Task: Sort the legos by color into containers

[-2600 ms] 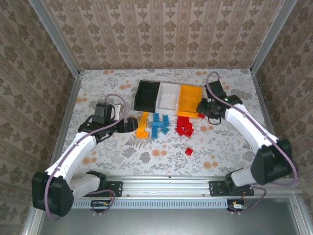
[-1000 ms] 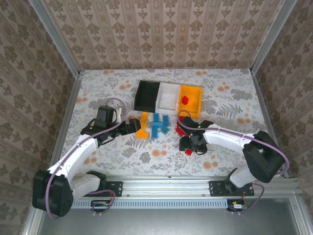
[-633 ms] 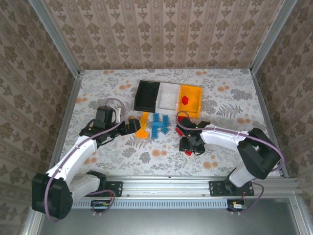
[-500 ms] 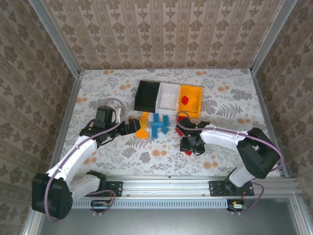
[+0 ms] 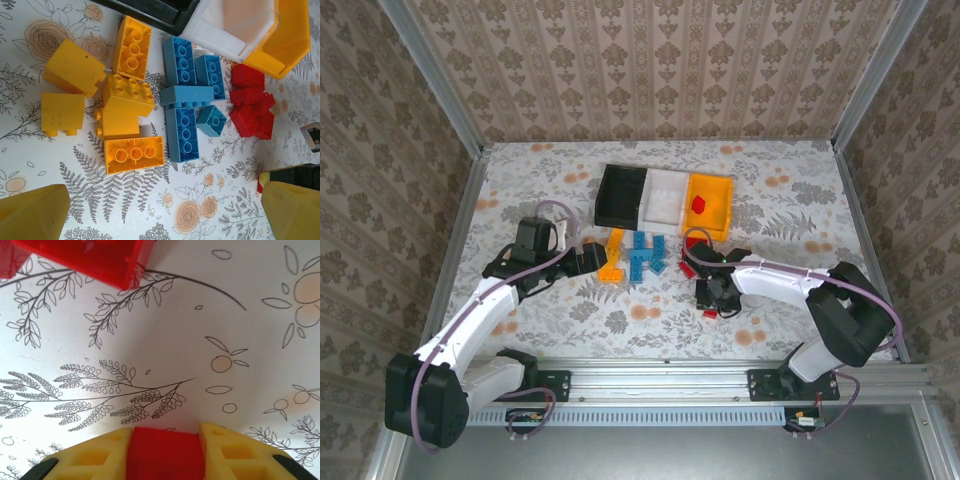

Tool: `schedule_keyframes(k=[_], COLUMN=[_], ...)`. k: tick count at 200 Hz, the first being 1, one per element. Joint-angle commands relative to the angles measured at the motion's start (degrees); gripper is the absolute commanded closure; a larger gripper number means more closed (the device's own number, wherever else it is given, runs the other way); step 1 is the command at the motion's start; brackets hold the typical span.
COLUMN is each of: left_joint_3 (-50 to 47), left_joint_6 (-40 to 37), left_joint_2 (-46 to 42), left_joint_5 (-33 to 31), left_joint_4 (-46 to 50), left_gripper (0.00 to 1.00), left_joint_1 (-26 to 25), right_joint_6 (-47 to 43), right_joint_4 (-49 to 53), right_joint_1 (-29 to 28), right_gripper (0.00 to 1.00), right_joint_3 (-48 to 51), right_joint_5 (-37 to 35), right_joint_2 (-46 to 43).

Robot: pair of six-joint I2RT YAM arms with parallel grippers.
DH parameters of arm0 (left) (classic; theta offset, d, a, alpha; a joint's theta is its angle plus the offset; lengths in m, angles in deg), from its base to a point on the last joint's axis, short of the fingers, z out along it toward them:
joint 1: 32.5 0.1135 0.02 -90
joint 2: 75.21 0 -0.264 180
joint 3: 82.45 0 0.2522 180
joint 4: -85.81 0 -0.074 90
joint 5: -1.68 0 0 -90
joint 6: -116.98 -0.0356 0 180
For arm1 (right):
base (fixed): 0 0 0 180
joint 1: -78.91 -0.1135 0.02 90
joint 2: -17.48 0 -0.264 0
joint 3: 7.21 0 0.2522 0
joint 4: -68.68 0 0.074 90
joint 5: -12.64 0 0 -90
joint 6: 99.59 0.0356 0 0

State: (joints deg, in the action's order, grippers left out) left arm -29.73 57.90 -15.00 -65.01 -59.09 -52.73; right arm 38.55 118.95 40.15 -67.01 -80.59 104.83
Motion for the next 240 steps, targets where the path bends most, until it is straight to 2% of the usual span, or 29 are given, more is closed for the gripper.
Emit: schedule_keyframes(k=[1,35,73,119,158,174,201,217,240], left_joint_3=[-0.85,-0.60,1.15,0.93,1.53,1.80,2.04,2.02,1.54], left_joint_6=[-0.39,-0.59,-2.25,-2.09,-2.78,-2.88,-2.88,-2.58,-1.95], left_joint_2=[-0.70,-0.61,0.69,0.79,0.80,0.79,0.66,0.62,0.83], left_joint_5=[-0.46,-0.29,-1.28,-1.95,-2.52,-2.66,-2.82,-2.83,-2.50], left_joint_4=[0.64,0.99,4.03,4.22,5.79,6.26,6.69,6.45,5.29], left_gripper=[0.00,0.00,0.00,0.00,0.00,0.00,0.00,0.00,0.00], left_joint_1=[-0.25,-0.25,-1.41,-1.58,-1.53,-1.53,-1.47,-1.36,-1.39], right_joint_6=[-0.73,-4.29,-11.06,-17.21,-18.43,-19.07,-20.61,-20.54,-20.11], right_joint_4=[2.11,4.46,8.06,10.76,10.77,10.32,10.74,9.90,7.09], right_joint_1=[0.96,4.23,11.56,17.18,18.84,19.20,19.32,19.29,19.17], right_gripper=[0.67,0.67,0.68,0.68,0.66,0.63,0.49,0.43,0.40], right_joint_3=[-1.37,-7.85,-22.73,-43.27,-52.23,-53.97,-55.06,-51.75,-42.14], right_joint_5=[-1.72,-1.83,-1.59,-0.03,1.16,1.26,0.86,0.09,-0.18], right_joint_2=[-2.00,-1.61,2.54,16.81,27.30,29.71,30.27,26.90,18.15])
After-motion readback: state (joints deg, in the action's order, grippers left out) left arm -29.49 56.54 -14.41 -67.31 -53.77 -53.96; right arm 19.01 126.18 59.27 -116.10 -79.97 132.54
